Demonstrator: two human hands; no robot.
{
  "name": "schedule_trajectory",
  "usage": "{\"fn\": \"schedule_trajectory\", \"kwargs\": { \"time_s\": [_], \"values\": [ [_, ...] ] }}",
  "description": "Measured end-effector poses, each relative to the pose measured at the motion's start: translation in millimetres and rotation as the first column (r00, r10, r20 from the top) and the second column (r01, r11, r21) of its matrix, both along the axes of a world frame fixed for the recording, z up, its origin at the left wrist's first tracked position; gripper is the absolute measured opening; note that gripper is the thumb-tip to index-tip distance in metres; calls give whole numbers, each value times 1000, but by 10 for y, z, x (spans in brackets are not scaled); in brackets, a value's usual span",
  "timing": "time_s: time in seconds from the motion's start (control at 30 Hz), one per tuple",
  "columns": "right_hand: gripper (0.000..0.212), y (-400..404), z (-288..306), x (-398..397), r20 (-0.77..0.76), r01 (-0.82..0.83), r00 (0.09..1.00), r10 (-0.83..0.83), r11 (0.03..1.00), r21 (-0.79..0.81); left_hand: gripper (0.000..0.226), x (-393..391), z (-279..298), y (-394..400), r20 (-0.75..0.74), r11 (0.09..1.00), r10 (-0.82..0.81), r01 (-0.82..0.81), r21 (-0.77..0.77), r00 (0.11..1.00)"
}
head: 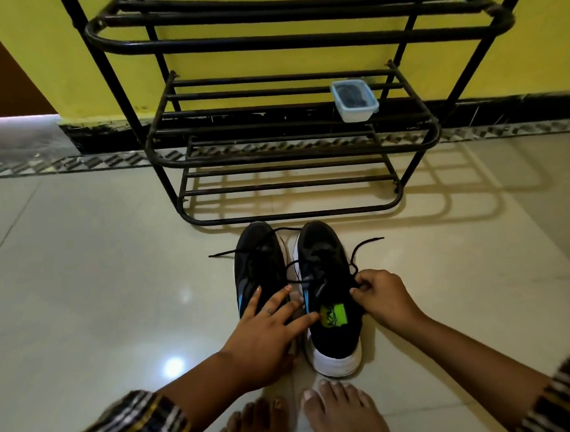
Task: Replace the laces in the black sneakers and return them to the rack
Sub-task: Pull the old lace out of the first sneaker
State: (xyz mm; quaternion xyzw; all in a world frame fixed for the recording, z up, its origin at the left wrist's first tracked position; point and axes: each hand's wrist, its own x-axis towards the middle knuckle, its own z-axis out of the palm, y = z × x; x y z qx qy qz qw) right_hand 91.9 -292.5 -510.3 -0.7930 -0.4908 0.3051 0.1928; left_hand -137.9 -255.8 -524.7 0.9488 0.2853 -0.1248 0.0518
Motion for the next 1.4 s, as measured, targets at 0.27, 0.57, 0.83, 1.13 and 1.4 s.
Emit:
{"fn": "schedule_trajectory", "kwargs": {
  "time_s": [0.27,0.57,0.83,1.13,1.4],
  "values": [
    [28,-62,130,-100,302,-190,945,128,964,185,76,183,178,-174,89,988,-154,154,8,984],
    [31,58,220,-234,566,-405,729,384,909,-96,79,220,194,-253,77,975,-131,142,-172,988],
    [47,92,158,-264,748,-481,547,376,873,-87,80,215,238,-252,77,970,-133,146,-195,988],
    [14,296,315,-269,-102,35,994,-41,997,-61,78,210,218,-243,97,967,-141,158,-198,985],
    [4,302,459,-123,-279,-8,960,-18,996,-90,83,214,213,-221,101,962,-155,174,-213,983]
  ]
}}
